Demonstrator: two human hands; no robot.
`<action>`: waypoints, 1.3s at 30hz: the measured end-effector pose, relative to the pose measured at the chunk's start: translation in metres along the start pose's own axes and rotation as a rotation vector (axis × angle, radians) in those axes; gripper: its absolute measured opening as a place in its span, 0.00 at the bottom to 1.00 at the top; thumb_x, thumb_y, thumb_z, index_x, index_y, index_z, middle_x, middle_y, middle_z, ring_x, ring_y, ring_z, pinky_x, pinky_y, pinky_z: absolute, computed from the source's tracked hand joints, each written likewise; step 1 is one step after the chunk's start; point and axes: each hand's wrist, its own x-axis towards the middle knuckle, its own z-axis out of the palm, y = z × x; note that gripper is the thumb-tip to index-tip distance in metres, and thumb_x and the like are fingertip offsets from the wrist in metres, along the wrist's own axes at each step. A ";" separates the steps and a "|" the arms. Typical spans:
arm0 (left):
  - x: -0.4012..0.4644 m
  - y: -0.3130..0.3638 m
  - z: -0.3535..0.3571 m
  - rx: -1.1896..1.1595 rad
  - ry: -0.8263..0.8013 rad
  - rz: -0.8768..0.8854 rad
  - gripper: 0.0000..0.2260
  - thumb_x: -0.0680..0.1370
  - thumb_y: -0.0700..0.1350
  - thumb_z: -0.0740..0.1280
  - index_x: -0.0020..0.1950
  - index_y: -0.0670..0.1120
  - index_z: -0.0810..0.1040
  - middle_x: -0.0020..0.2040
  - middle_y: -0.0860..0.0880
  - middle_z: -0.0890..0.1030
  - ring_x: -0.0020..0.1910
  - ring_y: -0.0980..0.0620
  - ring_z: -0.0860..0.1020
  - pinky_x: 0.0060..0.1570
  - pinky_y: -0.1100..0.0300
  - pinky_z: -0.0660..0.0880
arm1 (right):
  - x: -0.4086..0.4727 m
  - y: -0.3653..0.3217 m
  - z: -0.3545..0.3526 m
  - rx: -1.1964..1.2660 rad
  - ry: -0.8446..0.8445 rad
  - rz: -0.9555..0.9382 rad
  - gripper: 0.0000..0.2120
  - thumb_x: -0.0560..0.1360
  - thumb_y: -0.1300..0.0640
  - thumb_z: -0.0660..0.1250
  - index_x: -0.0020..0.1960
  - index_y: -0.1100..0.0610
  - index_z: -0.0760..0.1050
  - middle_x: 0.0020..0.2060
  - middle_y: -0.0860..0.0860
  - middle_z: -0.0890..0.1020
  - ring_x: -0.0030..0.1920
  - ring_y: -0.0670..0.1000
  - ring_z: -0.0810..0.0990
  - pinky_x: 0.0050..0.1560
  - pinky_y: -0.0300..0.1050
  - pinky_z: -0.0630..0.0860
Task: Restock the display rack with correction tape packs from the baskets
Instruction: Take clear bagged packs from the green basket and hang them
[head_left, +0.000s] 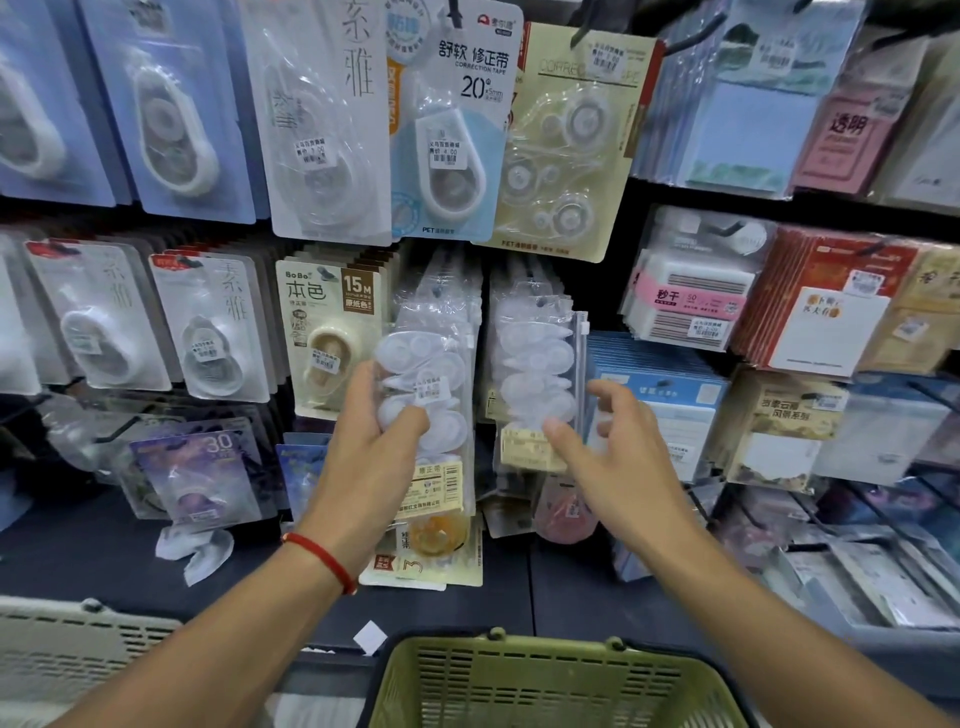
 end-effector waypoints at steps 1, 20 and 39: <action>0.000 -0.001 0.001 -0.002 -0.024 -0.004 0.20 0.79 0.36 0.66 0.64 0.58 0.77 0.59 0.57 0.85 0.59 0.56 0.83 0.62 0.51 0.80 | -0.001 0.000 0.001 -0.052 0.014 -0.028 0.23 0.81 0.43 0.67 0.74 0.46 0.68 0.68 0.43 0.72 0.64 0.41 0.75 0.67 0.50 0.75; -0.008 -0.003 0.017 0.099 -0.232 -0.058 0.29 0.78 0.31 0.73 0.72 0.57 0.75 0.59 0.41 0.80 0.52 0.38 0.84 0.53 0.48 0.85 | 0.001 -0.005 0.003 0.328 -0.076 -0.042 0.11 0.87 0.53 0.61 0.56 0.55 0.81 0.48 0.50 0.88 0.50 0.50 0.87 0.54 0.54 0.83; 0.029 -0.029 0.010 1.037 -0.163 0.362 0.33 0.75 0.38 0.71 0.80 0.49 0.68 0.81 0.47 0.60 0.80 0.46 0.57 0.69 0.49 0.74 | 0.043 0.015 0.049 -0.765 -0.065 -0.482 0.32 0.82 0.56 0.63 0.84 0.58 0.58 0.85 0.52 0.46 0.85 0.52 0.46 0.82 0.51 0.57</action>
